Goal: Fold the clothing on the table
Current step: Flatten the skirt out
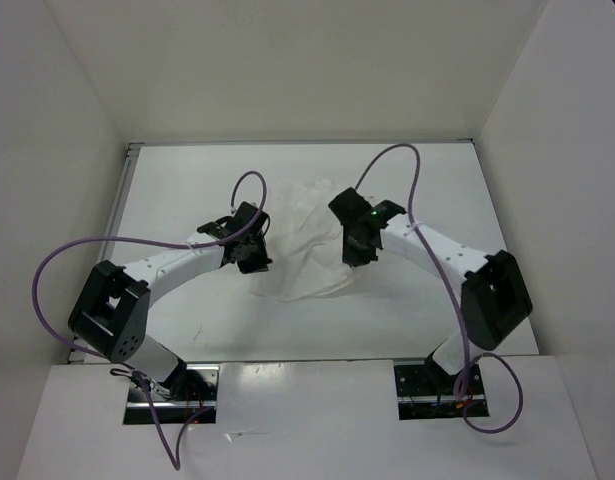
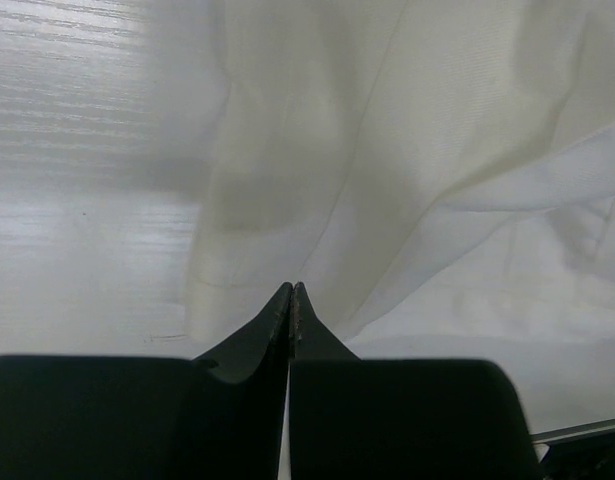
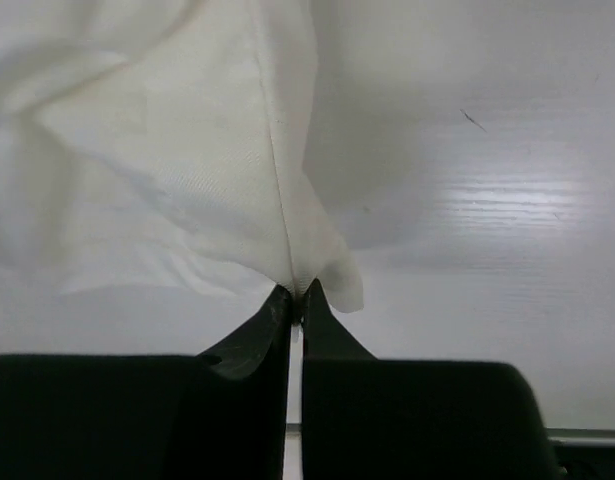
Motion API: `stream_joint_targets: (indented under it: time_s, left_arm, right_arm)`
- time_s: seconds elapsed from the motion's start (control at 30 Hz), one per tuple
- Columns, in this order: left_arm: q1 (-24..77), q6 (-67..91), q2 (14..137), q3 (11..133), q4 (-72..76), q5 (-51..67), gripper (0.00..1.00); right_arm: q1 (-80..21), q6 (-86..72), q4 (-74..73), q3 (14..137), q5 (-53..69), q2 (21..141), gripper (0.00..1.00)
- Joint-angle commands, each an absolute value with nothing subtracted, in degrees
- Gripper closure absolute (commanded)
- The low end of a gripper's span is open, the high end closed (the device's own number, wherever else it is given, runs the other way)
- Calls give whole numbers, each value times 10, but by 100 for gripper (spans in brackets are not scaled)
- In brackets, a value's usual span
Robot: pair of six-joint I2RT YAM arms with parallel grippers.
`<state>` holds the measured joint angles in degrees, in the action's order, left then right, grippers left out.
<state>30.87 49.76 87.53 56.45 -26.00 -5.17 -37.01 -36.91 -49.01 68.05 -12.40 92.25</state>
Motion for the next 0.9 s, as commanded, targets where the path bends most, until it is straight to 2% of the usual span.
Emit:
stream_joint_targets:
  time_s: [0.0,0.27,0.5,0.73,0.77,0.87]
  left_arm:
    - [287,491,860,560,-269,-41,96]
    - [239,475,796,570,-269,-28,95]
    - [157,452,773,559,-274,-17,94]
    - [128,435,756,554,-279,-11,94]
    - [128,435,756,548,-279,-4,94]
    - [122,435,756,542,-279,1,94]
  right_arm:
    - [-364,-345,-526,792,-111,834,100]
    - [-345,-302,-562,894,-107,865,100]
    - [-370,-252,-516,996,-34,1020,100]
    - [-360,-205,-400,1143,234,1000,100]
    - [-340,-210,-380,1150,303,986,100]
    - [-297,-257,-299,1122,380,925,100]
